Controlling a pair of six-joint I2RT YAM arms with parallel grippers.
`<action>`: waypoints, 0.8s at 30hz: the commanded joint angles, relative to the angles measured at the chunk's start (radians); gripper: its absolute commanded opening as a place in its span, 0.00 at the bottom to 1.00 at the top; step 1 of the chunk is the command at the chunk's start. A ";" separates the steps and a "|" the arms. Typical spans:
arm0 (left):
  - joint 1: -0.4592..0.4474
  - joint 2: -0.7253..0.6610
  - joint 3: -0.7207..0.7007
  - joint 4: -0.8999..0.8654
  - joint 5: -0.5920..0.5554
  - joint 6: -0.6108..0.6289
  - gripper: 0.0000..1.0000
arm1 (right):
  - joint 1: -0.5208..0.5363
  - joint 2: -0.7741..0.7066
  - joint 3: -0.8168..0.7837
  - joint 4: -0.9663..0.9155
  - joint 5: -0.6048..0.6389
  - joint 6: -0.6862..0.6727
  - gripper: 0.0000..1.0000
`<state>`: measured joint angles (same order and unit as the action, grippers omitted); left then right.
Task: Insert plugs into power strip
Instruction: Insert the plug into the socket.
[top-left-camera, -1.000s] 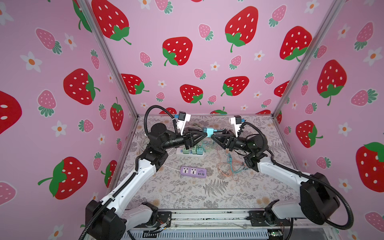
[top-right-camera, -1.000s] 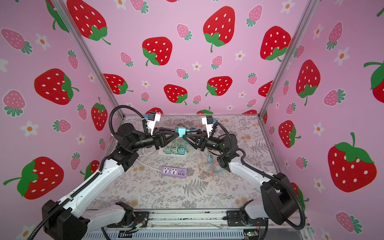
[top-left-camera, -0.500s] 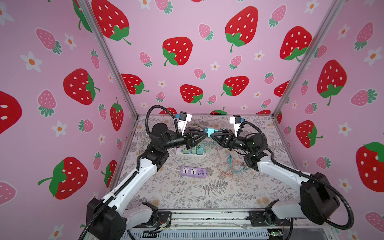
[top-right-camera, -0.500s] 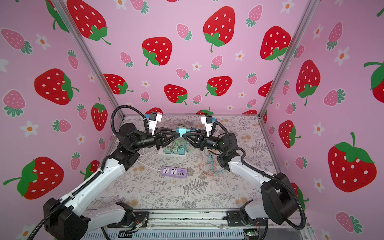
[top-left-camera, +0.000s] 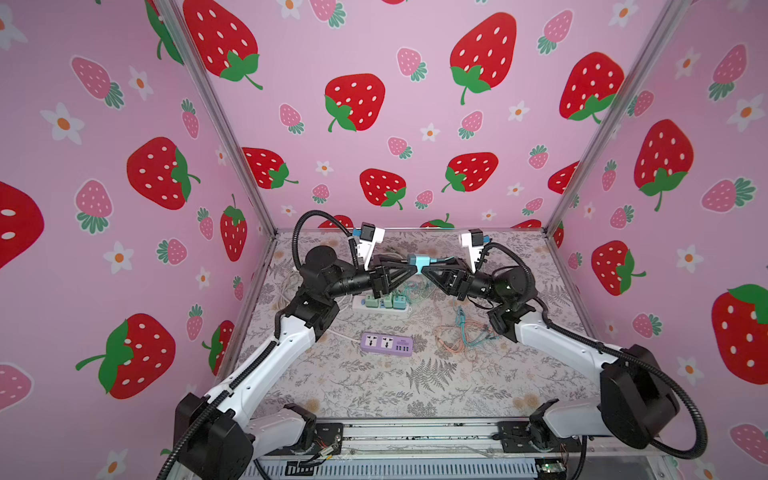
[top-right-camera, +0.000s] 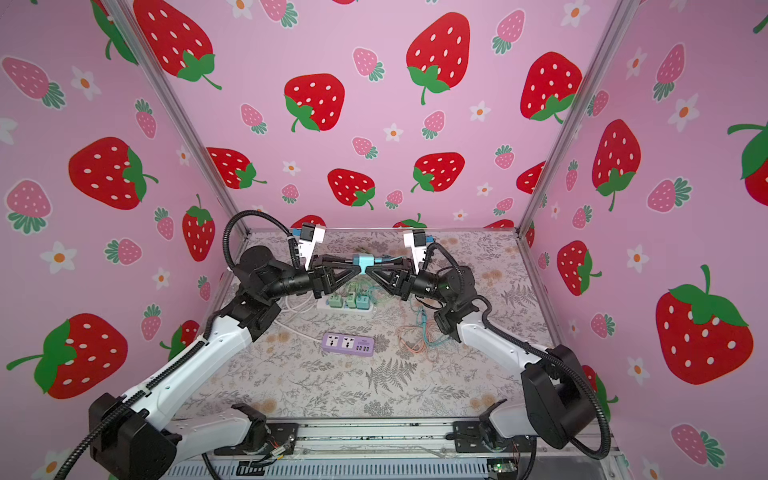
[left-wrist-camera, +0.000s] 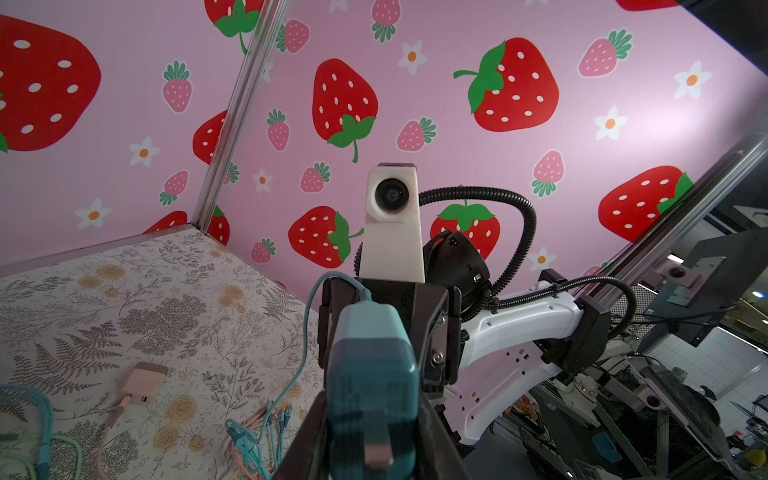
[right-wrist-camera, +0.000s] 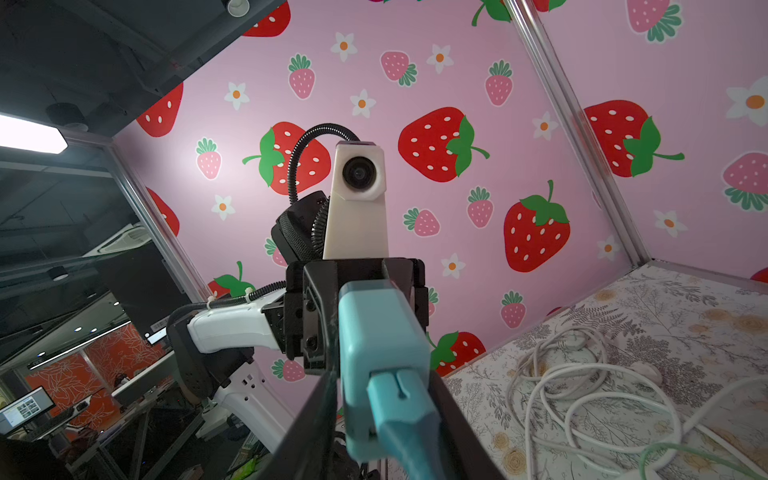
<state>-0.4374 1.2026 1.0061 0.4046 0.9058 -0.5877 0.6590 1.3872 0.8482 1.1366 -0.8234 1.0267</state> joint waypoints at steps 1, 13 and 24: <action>-0.010 0.016 0.011 0.023 0.030 -0.025 0.00 | 0.011 -0.008 0.035 0.067 -0.006 0.010 0.35; -0.011 0.030 0.028 -0.013 0.012 -0.030 0.10 | 0.016 -0.015 0.033 0.059 -0.002 0.003 0.17; 0.006 -0.022 0.034 -0.163 -0.056 0.042 0.47 | 0.007 -0.078 0.008 -0.090 0.034 -0.084 0.04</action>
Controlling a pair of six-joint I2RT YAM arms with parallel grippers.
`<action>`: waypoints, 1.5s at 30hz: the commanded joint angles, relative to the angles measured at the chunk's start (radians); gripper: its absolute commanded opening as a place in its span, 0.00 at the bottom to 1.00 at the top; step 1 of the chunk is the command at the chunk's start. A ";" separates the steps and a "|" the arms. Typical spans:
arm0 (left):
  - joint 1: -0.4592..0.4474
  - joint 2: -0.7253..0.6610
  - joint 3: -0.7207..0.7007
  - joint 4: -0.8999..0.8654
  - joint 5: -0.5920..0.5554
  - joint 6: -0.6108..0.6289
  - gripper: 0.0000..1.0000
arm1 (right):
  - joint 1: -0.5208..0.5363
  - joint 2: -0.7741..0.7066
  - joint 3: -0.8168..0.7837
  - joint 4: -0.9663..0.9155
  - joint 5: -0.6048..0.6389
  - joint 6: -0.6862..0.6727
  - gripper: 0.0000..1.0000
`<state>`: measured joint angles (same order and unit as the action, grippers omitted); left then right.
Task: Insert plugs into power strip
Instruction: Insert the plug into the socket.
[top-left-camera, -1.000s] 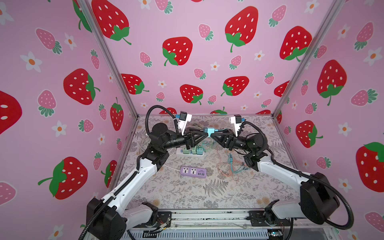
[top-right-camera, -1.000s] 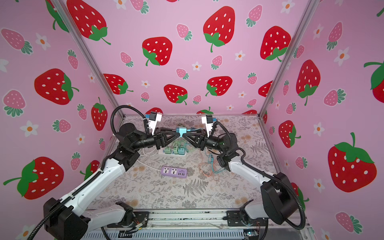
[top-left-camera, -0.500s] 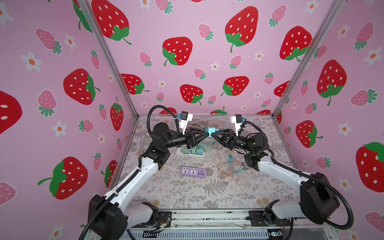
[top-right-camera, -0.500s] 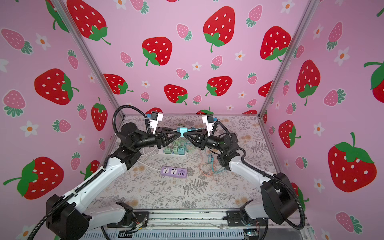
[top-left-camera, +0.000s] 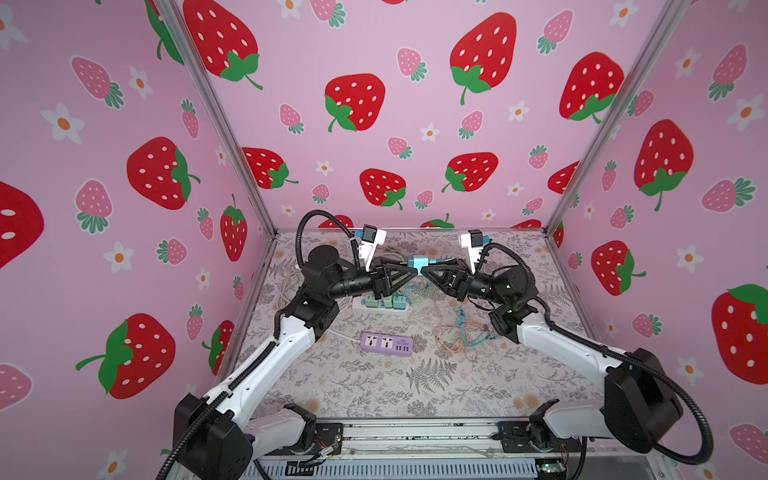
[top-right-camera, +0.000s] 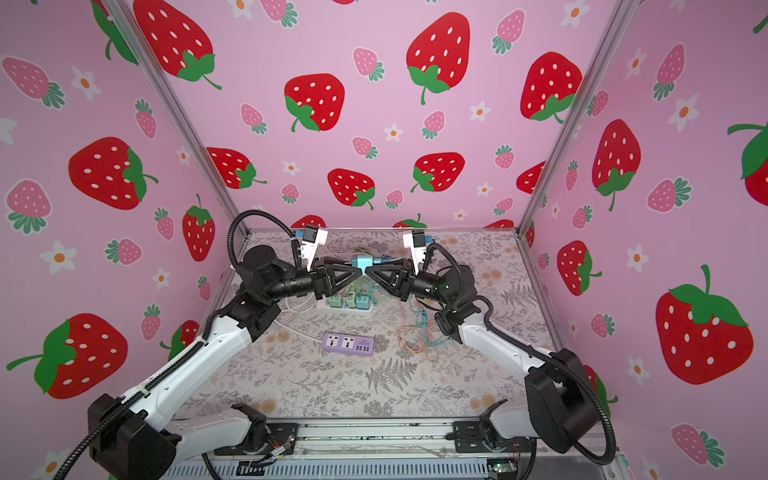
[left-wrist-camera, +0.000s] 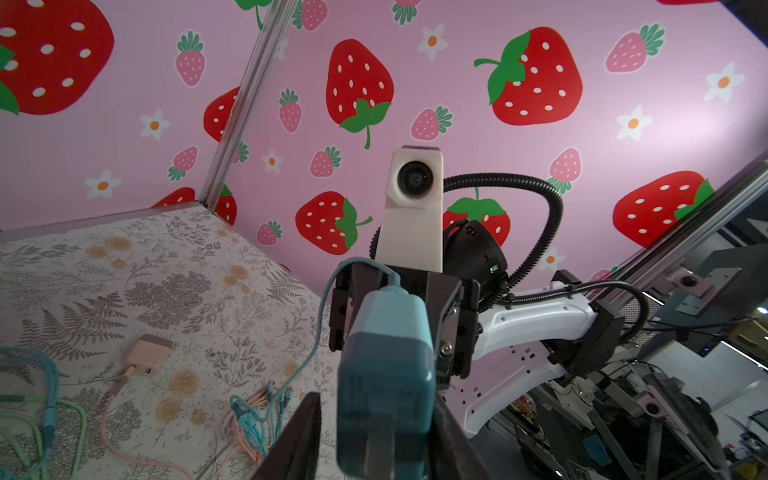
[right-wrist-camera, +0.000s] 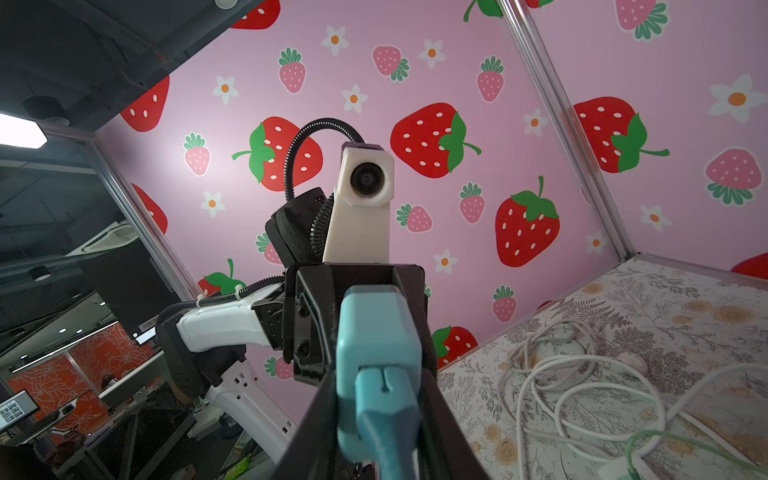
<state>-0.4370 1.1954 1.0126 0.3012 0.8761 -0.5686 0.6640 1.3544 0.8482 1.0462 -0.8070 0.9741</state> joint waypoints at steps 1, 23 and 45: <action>0.007 -0.016 0.026 -0.060 -0.029 0.020 0.49 | 0.000 -0.047 0.006 0.000 0.018 -0.029 0.03; 0.063 -0.287 -0.136 -0.580 -0.417 0.133 0.53 | 0.002 -0.065 0.207 -0.893 0.172 -0.568 0.00; 0.066 -0.232 -0.466 -0.632 -0.768 -0.075 0.44 | 0.182 0.133 0.514 -1.457 0.375 -1.065 0.00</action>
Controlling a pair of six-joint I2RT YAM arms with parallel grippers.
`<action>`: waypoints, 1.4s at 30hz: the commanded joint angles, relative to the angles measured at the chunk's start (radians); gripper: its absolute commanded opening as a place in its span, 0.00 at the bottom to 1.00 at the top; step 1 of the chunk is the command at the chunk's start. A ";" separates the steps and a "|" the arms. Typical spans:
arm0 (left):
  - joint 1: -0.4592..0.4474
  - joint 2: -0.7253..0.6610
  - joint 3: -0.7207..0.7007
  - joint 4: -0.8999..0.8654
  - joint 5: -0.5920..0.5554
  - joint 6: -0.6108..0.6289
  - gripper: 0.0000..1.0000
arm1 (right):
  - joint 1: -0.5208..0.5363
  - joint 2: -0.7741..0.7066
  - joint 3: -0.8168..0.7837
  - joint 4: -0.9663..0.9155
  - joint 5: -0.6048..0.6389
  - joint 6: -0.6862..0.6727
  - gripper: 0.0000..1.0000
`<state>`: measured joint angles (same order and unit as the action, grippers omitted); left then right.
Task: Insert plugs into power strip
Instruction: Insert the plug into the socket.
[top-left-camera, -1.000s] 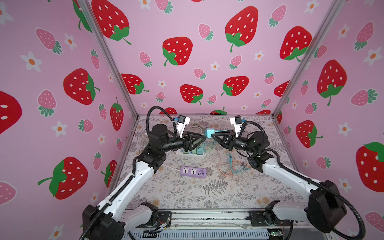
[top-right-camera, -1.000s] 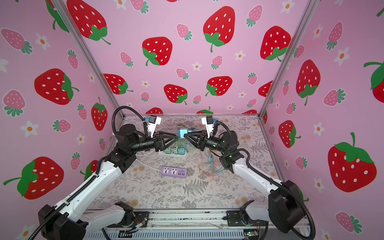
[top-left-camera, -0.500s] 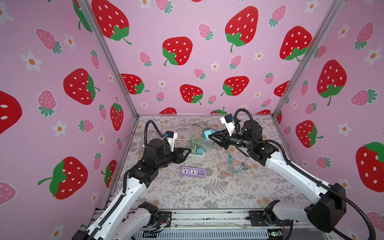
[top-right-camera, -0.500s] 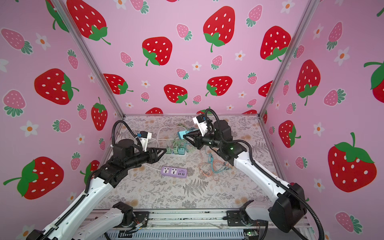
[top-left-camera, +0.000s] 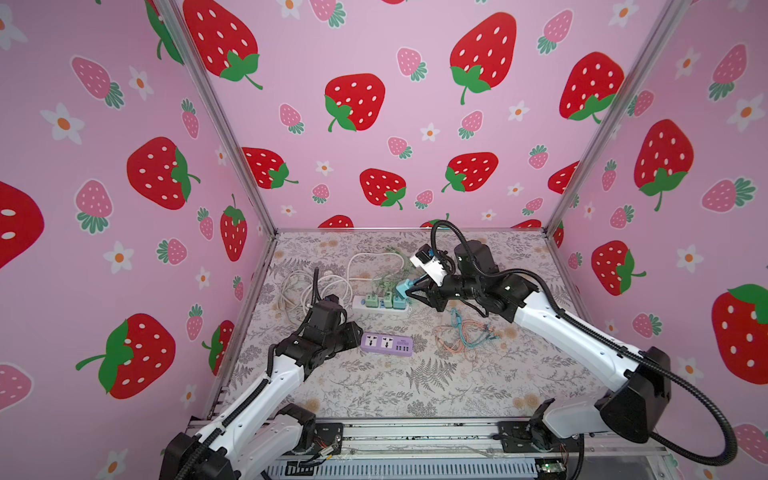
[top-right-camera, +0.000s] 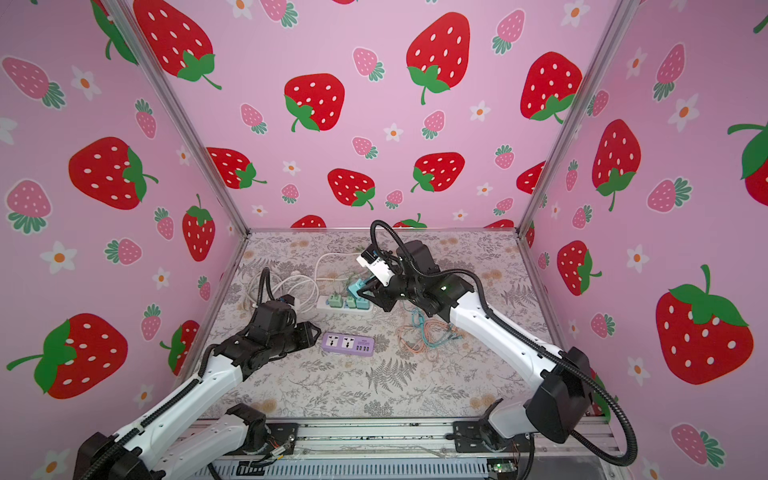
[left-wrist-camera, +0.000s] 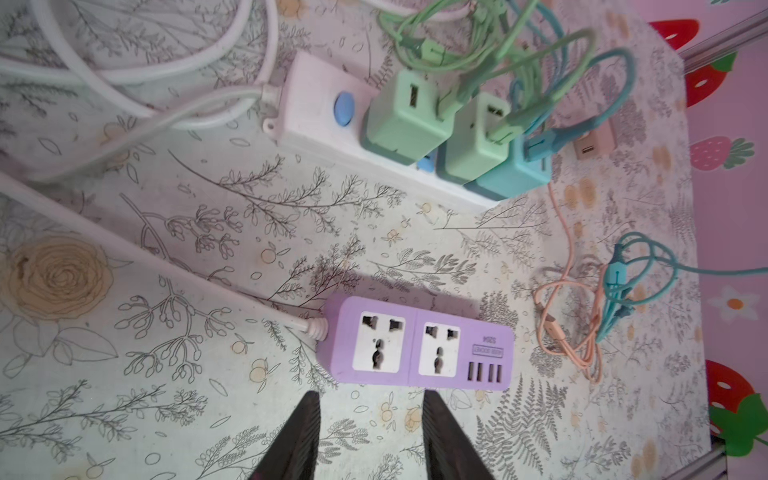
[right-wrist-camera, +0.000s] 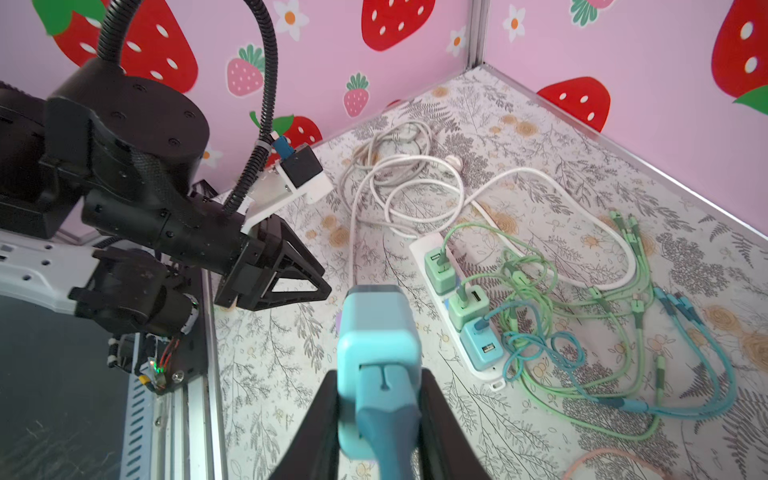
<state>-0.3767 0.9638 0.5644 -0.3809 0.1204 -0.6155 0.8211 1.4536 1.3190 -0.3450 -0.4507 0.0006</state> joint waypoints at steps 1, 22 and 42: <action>0.005 -0.001 -0.029 0.065 -0.006 -0.032 0.43 | 0.037 0.057 0.054 -0.071 0.021 -0.098 0.00; 0.101 0.110 -0.193 0.347 0.209 0.009 0.26 | 0.164 0.501 0.336 -0.258 0.058 -0.246 0.00; 0.111 0.190 -0.211 0.398 0.242 0.024 0.21 | 0.203 0.641 0.469 -0.400 0.098 -0.301 0.00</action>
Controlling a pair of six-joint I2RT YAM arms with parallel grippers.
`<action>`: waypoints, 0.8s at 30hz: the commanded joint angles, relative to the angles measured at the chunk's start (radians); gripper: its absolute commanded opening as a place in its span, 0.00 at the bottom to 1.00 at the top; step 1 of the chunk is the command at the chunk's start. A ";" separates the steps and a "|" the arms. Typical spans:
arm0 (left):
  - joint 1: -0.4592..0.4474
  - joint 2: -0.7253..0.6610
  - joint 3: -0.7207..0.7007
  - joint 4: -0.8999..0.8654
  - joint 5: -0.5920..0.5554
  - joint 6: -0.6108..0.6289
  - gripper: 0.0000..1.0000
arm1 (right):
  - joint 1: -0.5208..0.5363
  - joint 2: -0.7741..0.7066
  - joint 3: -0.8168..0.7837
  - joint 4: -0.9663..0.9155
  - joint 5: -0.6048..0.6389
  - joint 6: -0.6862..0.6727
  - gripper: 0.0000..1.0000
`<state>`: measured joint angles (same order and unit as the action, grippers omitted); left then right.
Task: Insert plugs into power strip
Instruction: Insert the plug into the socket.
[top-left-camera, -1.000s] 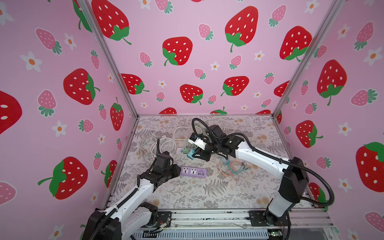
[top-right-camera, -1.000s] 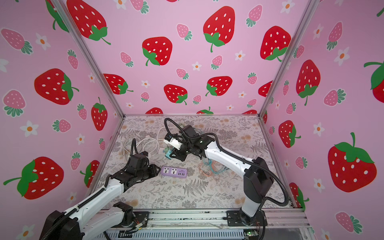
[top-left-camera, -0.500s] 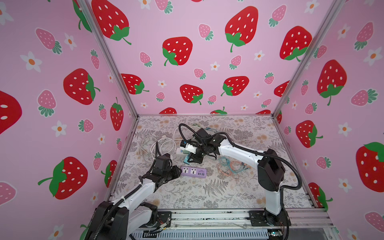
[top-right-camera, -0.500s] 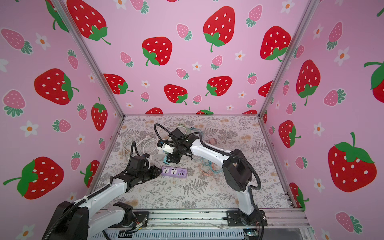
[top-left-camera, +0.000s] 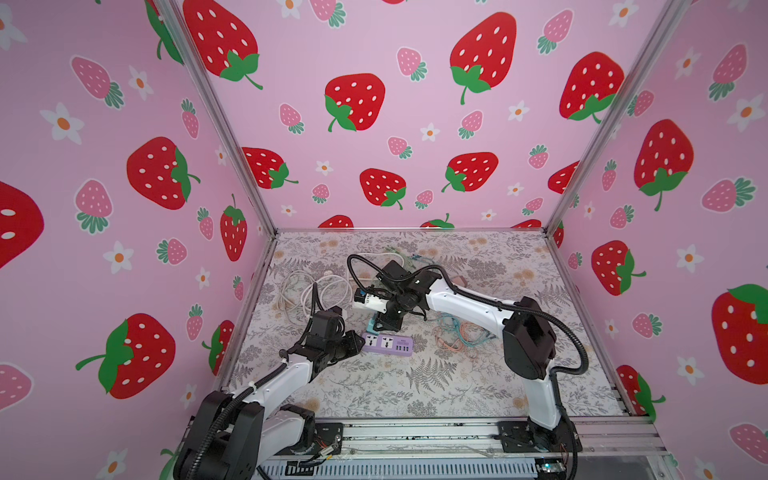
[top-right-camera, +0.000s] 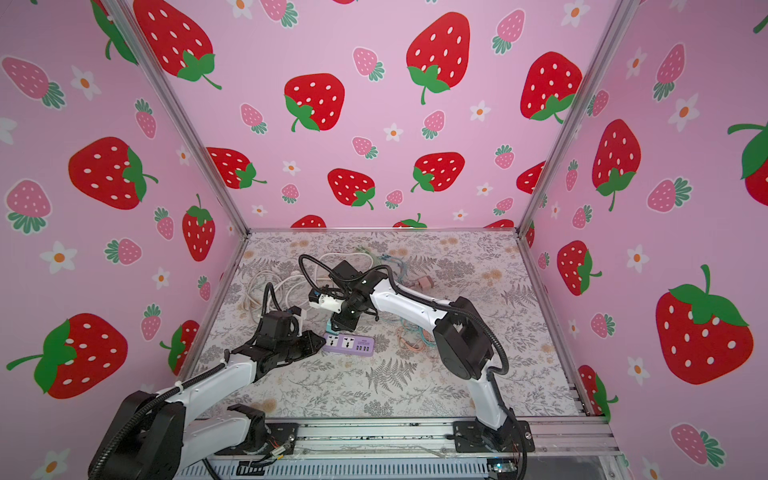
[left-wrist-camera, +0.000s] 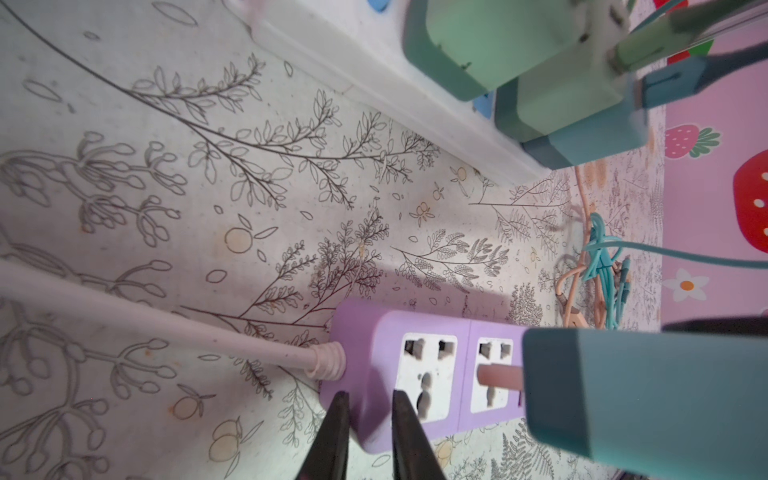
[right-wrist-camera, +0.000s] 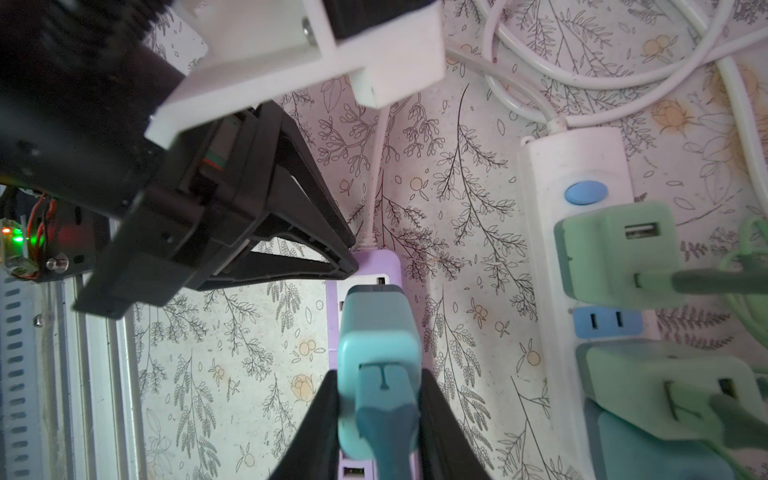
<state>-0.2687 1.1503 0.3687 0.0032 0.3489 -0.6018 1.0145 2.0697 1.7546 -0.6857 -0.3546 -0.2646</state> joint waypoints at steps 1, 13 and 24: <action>0.005 0.004 -0.016 0.013 0.013 0.010 0.20 | 0.012 0.032 0.040 -0.064 0.003 -0.036 0.00; 0.015 -0.011 -0.044 0.034 0.016 0.006 0.19 | 0.029 0.094 0.104 -0.129 0.044 -0.045 0.00; 0.016 -0.016 -0.062 0.060 0.022 -0.008 0.18 | 0.044 0.140 0.155 -0.166 0.095 -0.045 0.00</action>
<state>-0.2562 1.1389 0.3237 0.0761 0.3634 -0.6025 1.0470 2.1860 1.8812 -0.7914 -0.2768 -0.2867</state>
